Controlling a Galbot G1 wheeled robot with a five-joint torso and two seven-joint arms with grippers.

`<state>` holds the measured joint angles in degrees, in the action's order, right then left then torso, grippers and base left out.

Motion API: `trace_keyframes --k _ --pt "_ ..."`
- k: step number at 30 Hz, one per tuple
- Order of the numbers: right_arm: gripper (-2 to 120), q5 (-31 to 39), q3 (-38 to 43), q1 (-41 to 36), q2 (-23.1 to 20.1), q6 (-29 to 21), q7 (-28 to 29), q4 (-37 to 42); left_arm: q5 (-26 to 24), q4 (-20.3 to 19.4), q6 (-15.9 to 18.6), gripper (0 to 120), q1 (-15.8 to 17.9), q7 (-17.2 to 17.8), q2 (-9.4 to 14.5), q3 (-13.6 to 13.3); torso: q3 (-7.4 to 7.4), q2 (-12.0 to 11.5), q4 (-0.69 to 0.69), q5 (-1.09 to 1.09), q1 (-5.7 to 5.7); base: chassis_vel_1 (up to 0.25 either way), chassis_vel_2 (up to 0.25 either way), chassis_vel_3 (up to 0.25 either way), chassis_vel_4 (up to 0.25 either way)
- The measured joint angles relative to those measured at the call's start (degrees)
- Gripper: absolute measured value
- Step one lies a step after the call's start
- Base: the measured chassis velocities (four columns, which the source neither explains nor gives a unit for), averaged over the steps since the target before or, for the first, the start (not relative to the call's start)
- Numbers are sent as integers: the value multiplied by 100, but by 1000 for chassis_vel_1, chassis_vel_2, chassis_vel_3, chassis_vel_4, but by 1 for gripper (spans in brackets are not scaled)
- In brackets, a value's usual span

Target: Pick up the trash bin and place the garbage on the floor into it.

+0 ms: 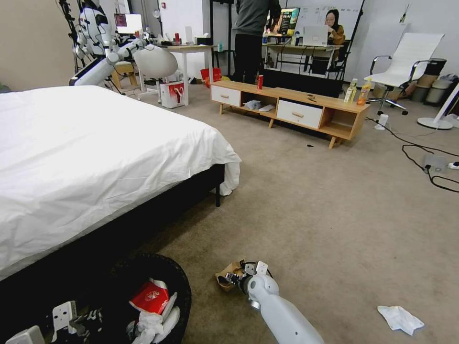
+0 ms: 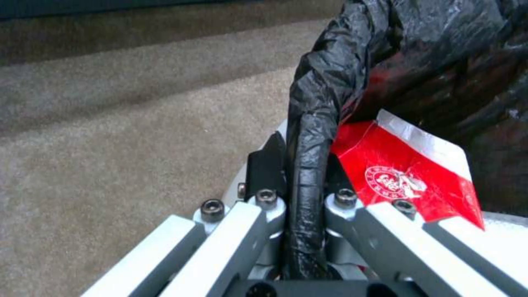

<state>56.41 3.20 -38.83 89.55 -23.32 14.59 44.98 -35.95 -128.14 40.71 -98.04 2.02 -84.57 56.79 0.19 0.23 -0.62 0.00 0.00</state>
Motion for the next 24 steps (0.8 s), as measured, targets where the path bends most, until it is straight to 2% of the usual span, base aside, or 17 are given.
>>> trace_keyframes --k 2,4,7,10,11,12,14,20,24 --pt "42 -24 -7 2 14 9 -18 -8 1 2 -4 3 -2 -2 -6 3 0 0 0 0 0 0 0 0 0" --pt "39 -35 -8 10 24 13 -29 -29 2 2 -5 3 -5 -2 -9 3 0 0 0 0 0 0 0 0 0" --pt "23 -96 -8 35 57 49 -81 -118 3 1 -6 3 -17 -5 -18 5 0 0 1 0 0 0 0 0 0" --pt "18 -112 -6 35 63 57 -94 -138 5 1 -7 3 -23 -7 -22 5 0 0 0 0 0 0 0 0 0" --pt "10 -138 -6 35 64 70 -106 -159 8 1 -7 3 -26 -9 -27 4 0 0 0 0 0 0 0 0 0" --pt "10 -138 -6 35 64 70 -106 -159 8 1 -7 3 -26 -9 -27 4 0 0 0 0 0 0 0 0 0" --pt "0 -161 -18 19 49 84 -120 -163 10 1 -8 3 -23 -11 -30 1 0 0 0 1 0 0 0 0 0" --pt "0 -156 -72 -83 -64 84 -103 34 14 6 -8 3 -4 -12 -31 -5 0 0 1 1 0 0 0 0 0" --pt "0 -50 -135 -248 -316 42 30 503 26 43 -7 3 33 -12 -32 -22 0 0 0 1 0 0 0 0 0"
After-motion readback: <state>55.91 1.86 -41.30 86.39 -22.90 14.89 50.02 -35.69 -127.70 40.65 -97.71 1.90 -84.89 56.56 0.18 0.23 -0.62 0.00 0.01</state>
